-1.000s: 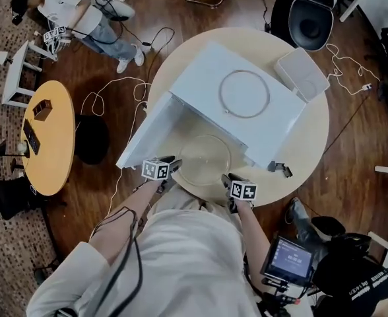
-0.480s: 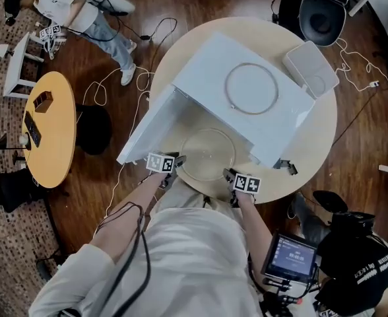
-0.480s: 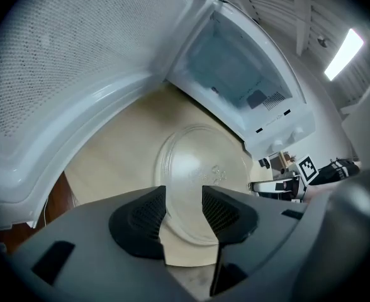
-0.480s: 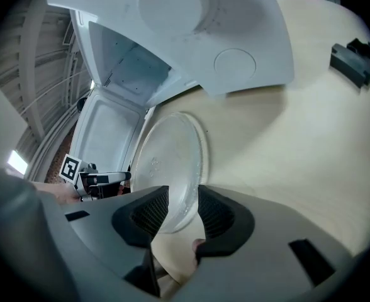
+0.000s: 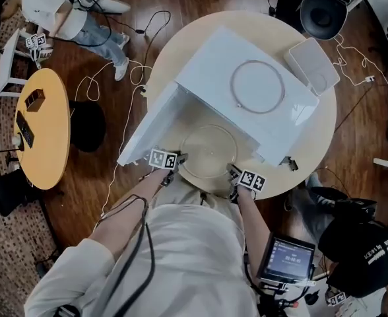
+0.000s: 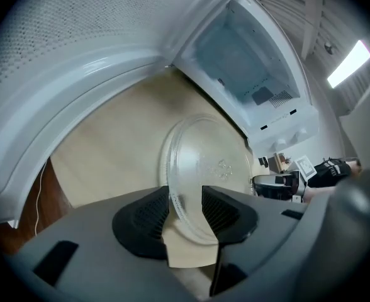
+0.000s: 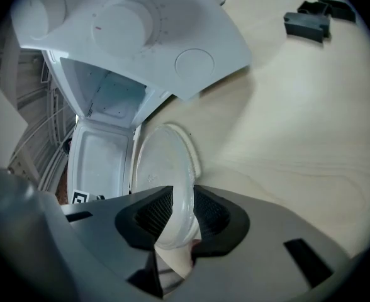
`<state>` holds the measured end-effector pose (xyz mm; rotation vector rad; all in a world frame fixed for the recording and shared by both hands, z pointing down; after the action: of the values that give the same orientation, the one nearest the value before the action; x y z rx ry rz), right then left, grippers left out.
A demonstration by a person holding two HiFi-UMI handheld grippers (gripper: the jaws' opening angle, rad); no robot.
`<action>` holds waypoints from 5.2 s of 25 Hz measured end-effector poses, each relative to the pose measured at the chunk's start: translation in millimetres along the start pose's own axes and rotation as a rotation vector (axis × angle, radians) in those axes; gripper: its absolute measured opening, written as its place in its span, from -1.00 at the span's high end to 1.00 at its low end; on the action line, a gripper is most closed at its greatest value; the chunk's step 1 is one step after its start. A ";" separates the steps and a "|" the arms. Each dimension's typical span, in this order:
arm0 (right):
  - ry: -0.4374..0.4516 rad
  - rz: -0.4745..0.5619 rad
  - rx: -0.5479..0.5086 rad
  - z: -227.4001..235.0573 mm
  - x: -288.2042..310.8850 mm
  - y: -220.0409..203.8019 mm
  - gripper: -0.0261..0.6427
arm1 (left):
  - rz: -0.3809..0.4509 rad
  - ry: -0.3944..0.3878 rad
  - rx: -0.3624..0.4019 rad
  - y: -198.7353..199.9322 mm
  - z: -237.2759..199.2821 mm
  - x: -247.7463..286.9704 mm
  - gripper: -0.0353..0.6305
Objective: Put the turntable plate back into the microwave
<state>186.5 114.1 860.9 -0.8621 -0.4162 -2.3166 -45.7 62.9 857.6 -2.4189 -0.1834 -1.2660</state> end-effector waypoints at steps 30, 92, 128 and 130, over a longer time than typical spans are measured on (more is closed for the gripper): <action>-0.064 0.138 0.001 6.6 -10.2 4.7 0.75 | 0.073 -0.266 -0.407 2.3 12.5 -12.8 0.79; 0.512 0.087 0.265 -118.9 -87.4 -26.7 0.83 | 0.195 -0.396 -0.476 9.3 115.3 -94.5 0.76; 0.584 0.364 0.295 -192.3 -53.2 30.7 0.83 | 0.348 -0.141 0.249 115.6 103.2 -172.1 0.65; 0.594 0.394 0.305 -194.9 -48.9 33.9 0.83 | 0.337 -0.148 0.261 119.9 98.3 -168.5 0.65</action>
<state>144.9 16.6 686.9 -0.0757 -0.2916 -1.9487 -33.5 5.4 636.4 -2.2021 0.0183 -0.8585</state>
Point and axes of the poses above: the fingertips, and each gripper's own axes: x forward along the fingers, z to its right, y out of its top, the point moved 1 cm from there along -x, backward along the fingers, and after that the axes turned 11 degrees about x, right-handed, at the moved point
